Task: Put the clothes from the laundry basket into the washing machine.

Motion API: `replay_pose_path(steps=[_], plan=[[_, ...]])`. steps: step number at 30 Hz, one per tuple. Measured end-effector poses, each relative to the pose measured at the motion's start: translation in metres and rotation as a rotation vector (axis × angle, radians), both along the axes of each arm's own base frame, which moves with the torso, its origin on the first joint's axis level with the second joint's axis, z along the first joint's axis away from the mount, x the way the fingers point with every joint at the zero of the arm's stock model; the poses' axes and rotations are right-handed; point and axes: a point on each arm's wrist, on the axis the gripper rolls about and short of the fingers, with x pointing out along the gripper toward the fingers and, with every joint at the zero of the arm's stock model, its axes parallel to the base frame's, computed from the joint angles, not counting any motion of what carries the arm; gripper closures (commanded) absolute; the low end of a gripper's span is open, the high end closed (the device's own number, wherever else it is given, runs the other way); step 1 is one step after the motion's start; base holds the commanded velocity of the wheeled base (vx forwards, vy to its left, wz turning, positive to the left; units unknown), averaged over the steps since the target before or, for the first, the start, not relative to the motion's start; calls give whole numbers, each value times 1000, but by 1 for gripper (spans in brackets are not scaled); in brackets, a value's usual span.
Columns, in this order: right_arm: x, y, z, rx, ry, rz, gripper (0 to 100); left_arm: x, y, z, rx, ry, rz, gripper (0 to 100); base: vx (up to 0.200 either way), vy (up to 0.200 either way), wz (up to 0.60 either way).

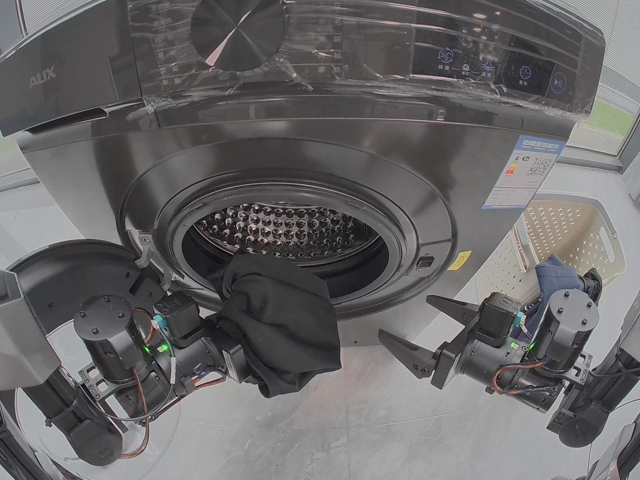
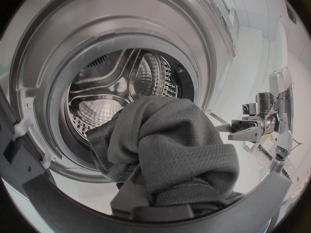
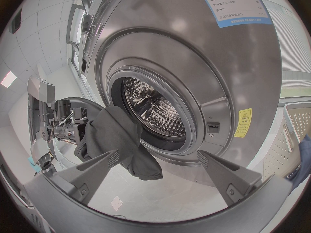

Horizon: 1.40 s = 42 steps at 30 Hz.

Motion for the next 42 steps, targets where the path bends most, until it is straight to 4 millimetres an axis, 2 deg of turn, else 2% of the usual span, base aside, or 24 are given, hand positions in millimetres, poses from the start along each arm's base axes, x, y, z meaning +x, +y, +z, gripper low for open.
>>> replay_pose_path(steps=[5, 8, 15, 21, 34, 42], plan=[[-2, 2, 1, 3, -3, 9, 0, 2, -6, 8, -11, -40, 15, 100, 0, 0, 0], [-3, 3, 1, 4, -4, 14, 0, 10, -13, 10, -22, -60, 6, 100, 0, 0, 0], [-6, 7, 1, 5, -6, 32, 0, 52, -37, 8, -62, -108, 31, 100, 0, 0, 0], [-7, 10, 3, 9, -14, 43, 0, 89, -50, -5, -91, -113, 79, 100, 0, 0, 0], [-7, 11, 5, 16, -21, 49, 0, 146, -74, -27, -124, -141, 125, 100, 0, 0, 0], [-7, 11, 5, 14, -19, 50, 0, 184, -77, -20, -136, -144, 179, 100, 0, 0, 0]])
